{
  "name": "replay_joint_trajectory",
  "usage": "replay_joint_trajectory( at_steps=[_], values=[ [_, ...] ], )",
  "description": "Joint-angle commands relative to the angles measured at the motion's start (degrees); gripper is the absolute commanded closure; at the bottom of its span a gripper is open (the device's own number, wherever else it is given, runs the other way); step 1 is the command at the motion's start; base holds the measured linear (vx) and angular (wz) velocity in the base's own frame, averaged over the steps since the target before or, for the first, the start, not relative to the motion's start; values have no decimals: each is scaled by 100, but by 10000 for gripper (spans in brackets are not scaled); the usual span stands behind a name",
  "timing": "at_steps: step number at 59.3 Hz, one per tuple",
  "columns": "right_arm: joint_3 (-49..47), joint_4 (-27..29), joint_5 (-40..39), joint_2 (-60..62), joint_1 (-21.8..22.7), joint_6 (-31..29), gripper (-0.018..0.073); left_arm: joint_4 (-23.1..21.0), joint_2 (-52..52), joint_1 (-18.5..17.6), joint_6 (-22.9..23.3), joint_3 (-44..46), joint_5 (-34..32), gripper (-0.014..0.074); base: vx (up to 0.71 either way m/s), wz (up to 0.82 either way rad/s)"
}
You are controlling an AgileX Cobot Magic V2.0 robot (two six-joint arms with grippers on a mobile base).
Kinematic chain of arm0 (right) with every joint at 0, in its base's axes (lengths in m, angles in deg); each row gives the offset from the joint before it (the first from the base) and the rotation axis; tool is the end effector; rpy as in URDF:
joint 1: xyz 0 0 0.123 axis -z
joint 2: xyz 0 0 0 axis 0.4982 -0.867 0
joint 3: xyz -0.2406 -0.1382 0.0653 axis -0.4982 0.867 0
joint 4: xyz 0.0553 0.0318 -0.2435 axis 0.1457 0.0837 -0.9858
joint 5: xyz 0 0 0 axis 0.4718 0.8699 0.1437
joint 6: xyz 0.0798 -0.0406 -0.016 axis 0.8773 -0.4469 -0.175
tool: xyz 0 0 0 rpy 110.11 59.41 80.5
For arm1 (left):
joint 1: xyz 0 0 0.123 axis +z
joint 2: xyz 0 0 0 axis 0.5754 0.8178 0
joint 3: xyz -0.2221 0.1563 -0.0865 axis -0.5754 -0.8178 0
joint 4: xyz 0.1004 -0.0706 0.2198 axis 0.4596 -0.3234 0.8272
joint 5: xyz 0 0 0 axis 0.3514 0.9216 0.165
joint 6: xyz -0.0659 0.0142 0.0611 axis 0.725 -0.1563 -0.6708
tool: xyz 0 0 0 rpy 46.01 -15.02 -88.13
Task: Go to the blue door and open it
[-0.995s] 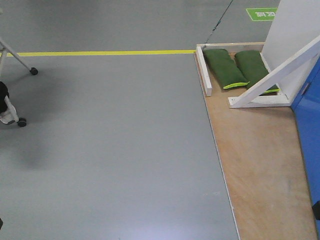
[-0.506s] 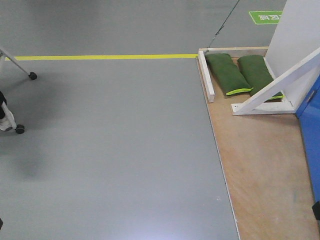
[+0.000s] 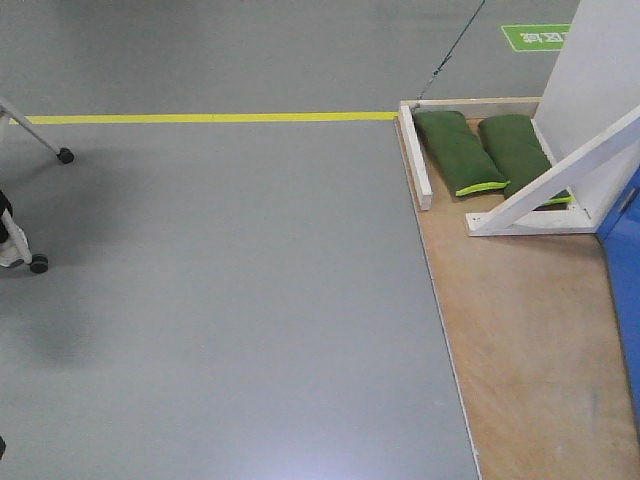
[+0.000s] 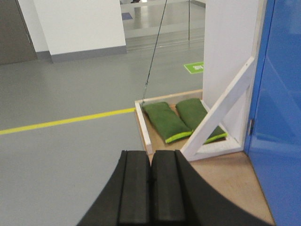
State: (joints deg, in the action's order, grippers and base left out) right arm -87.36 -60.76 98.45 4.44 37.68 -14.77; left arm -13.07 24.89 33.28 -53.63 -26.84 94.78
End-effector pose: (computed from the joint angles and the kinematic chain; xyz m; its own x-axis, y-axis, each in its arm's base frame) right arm 0.0479 -0.0078 0.2187 -0.1985 0.0977 -0.9752 0.1637 0.9844 0.0653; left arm 0.0553 -0.0001 0.1819 -0.1821 0.0200 -0.9831 0.0175 0.9997 0.0171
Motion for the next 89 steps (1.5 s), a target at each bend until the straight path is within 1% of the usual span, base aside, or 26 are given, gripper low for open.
replay_joint_trajectory(
  at_steps=[1, 8, 15, 18, 20, 23, 26, 27, 29, 30, 32, 34, 38, 42, 43, 45, 46, 49, 52, 56, 61, 67, 74, 84, 89],
  values=[
    [-852, -54, -172, -486, 12, -42, 564, -13, -108, -4, 23, 138, -436, 526, 2, 2],
    [-1752, -79, -123, -1325, 12, -42, 564, -13, -108, -4, 23, 138, -436, 526, 1, 0],
    [-2450, -39, -224, -2184, 20, -42, 564, -13, -108, -4, 23, 138, -436, 526, 0, 0],
    [-2673, 102, -241, -2517, 147, -42, 564, -13, -108, -4, 23, 138, -436, 526, 0, 0],
    [-2821, 267, -241, -2747, 346, -42, 564, -13, -108, -4, 23, 138, -436, 526, 0, 0],
    [-2995, 588, -241, -3053, 760, -42, 564, -13, -108, -4, 23, 138, -436, 526, 0, 0],
    [-3118, 1018, -241, -3268, 1310, -42, 564, -13, -108, -4, 23, 138, -436, 526, 0, 0],
    [-3151, 1242, -241, -3344, 1574, -42, 564, -13, -108, -4, 23, 138, -436, 526, 0, 0],
    [-3184, 1569, -241, -3435, 1945, -42, 564, -13, -108, -4, 23, 138, -436, 526, 0, 0],
    [-3184, 1839, -241, -3495, 2234, -42, 564, -13, -108, -4, 23, 138, -436, 526, 0, 0],
    [-3184, 2328, -250, -3562, 2627, -42, 564, -13, -108, -4, 23, 138, -436, 526, 0, 0],
    [-3184, 2815, -211, -3636, 3225, -42, 564, -13, -108, -4, 23, 138, -436, 526, 0, 0],
    [-3184, 3753, -191, -3759, 4194, -42, 564, -13, -108, -4, 23, 138, -436, 526, 0, 0],
    [-3184, 4591, -191, -3851, 5081, -42, 564, -13, -108, -4, 23, 138, -436, 526, 0, 0],
    [-3184, 4788, -191, -3853, 5246, -42, 564, -13, -108, -4, 23, 138, -436, 526, 0, 0],
    [-3184, 5060, -196, -3866, 5637, -42, 564, -13, -108, -4, 23, 138, -436, 526, 0, 0],
    [-3184, 5142, -196, -3866, 5859, -42, 564, -13, -108, -4, 23, 138, -436, 526, 0, 0],
    [-3184, 5344, -196, -3866, 6337, -42, 564, -13, -108, -4, 23, 138, -436, 526, 0, 0],
    [-3184, 5419, -202, -3866, 6810, -42, 564, -13, -108, -4, 23, 138, -436, 526, 0, 0],
    [-3184, 5419, -244, -3866, 7289, -42, 564, -13, -108, -4, 23, 138, -436, 526, 0, 0],
    [-3190, 5414, -418, -3981, 7612, -42, 564, -13, -108, -4, 23, 138, -436, 526, 0, 0],
    [-3200, 5310, -808, -4290, 7739, -42, 564, -13, -108, -4, 23, 138, -436, 526, 0, 0],
    [-3531, 4780, -1308, -4907, 7739, -42, 564, -13, -107, -4, 23, 138, -436, 526, 0, 0],
    [-4626, 3976, -2369, -5729, 7739, -42, 564, -13, -107, -4, 23, 138, -430, 526, 0, 0],
    [-5317, 3578, -2689, -6166, 7739, -42, 564, -13, -107, -4, 23, 138, -430, 526, 0, 0]
  ],
)
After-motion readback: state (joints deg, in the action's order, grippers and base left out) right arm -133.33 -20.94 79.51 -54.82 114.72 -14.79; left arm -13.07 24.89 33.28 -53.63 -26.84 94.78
